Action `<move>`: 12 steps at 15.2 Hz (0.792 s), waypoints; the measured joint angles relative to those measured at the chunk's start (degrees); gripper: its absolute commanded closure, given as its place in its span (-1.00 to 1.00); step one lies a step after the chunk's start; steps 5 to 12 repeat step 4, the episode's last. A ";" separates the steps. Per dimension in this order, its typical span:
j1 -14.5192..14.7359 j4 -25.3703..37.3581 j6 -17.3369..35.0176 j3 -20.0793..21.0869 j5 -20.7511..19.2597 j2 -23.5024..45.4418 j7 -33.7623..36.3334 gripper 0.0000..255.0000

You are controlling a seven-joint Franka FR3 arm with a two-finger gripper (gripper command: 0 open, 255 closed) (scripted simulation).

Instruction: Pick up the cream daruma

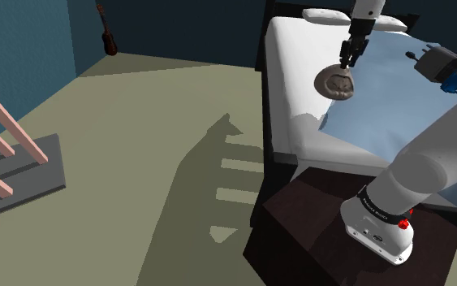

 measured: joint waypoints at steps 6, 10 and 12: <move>0.08 2.66 -2.77 0.10 0.00 -0.13 0.01 1.00; 0.08 2.66 -2.77 0.10 0.00 -0.13 0.01 1.00; 0.08 2.66 -2.77 0.10 0.00 -0.13 0.01 1.00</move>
